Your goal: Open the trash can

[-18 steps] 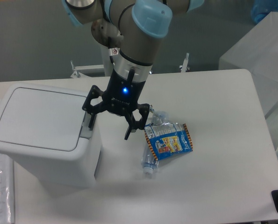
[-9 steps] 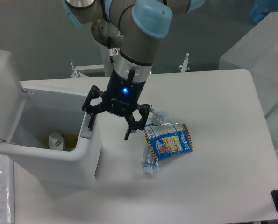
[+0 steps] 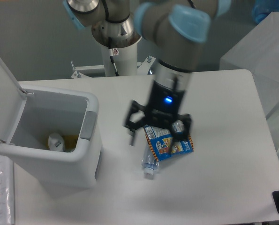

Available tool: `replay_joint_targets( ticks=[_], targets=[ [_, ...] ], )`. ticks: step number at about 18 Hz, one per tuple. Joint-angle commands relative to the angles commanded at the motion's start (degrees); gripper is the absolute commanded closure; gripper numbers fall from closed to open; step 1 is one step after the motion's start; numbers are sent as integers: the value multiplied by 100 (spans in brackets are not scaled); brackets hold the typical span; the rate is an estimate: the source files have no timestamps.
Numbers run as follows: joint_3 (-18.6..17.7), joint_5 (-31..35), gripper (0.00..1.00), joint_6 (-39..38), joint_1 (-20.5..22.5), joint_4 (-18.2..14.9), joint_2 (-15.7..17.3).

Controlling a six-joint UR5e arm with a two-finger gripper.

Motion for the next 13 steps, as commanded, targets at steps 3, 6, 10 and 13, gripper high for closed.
replay_joint_targets(
  ticks=[3, 6, 10, 13],
  targets=[
    [87, 114, 0, 791, 71, 35, -177],
    [369, 237, 0, 1214, 80, 44, -492],
    [291, 928, 0, 1733, 431, 9, -766],
    [-96, 2396, 0, 1882, 528, 35, -810]
  ],
)
